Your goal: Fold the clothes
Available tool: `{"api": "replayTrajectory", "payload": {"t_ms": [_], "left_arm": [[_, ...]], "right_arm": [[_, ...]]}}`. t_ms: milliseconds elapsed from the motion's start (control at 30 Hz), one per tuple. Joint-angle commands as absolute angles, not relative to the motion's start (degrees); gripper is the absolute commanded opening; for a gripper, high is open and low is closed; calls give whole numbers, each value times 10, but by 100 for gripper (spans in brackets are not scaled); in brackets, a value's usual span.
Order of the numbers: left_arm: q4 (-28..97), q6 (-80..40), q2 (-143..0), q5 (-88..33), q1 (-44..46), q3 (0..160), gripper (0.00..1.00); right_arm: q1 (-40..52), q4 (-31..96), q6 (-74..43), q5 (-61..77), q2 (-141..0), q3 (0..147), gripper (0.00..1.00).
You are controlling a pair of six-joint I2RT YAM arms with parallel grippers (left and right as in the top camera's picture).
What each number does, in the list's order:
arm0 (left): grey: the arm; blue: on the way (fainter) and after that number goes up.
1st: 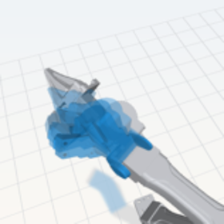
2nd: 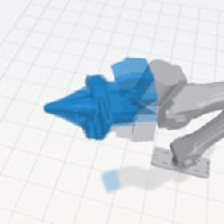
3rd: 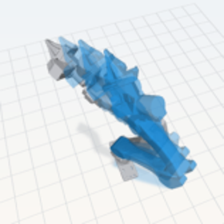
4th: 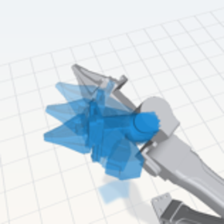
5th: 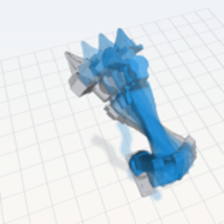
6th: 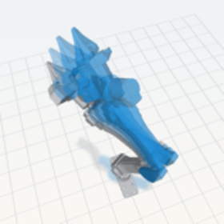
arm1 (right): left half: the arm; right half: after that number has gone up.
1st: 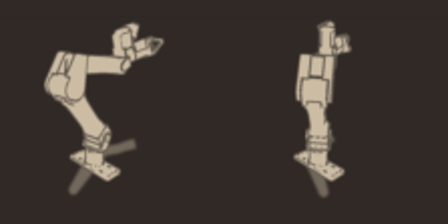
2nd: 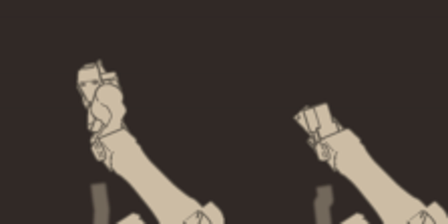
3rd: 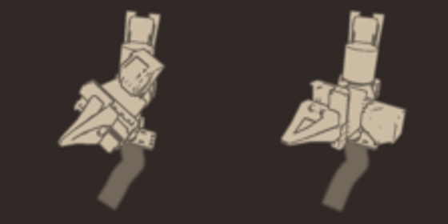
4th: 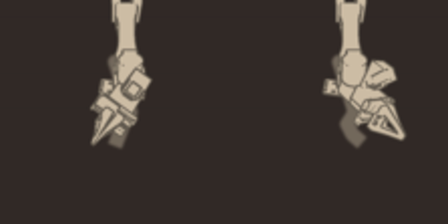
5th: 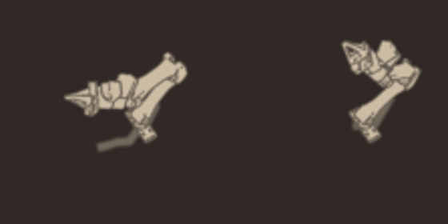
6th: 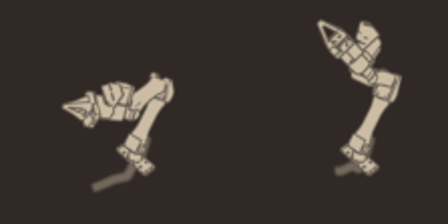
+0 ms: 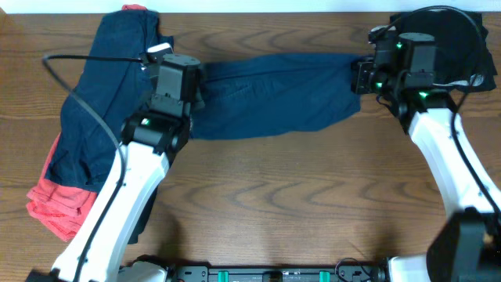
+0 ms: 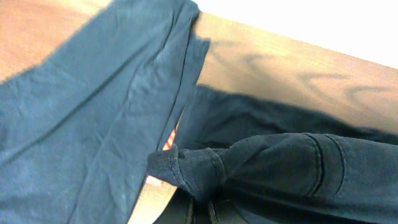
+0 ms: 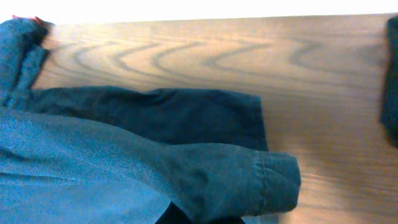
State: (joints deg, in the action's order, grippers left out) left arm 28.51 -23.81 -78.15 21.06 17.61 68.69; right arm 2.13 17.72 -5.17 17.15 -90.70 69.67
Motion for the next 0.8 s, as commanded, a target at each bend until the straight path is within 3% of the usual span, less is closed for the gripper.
{"api": "replayTrajectory", "payload": {"t_ms": [0,433,767], "left_arm": [[289,-210,-733,236,190,685,6],[390,-208,-657,237,270,685,6],[460,-245,-591,237,297,686,6]], "right_arm": [[18,196,-41,165,-851,703,1],[18,347,-42,135,-735,703,1],[13,392,-42,117,-652,703,1]]}}
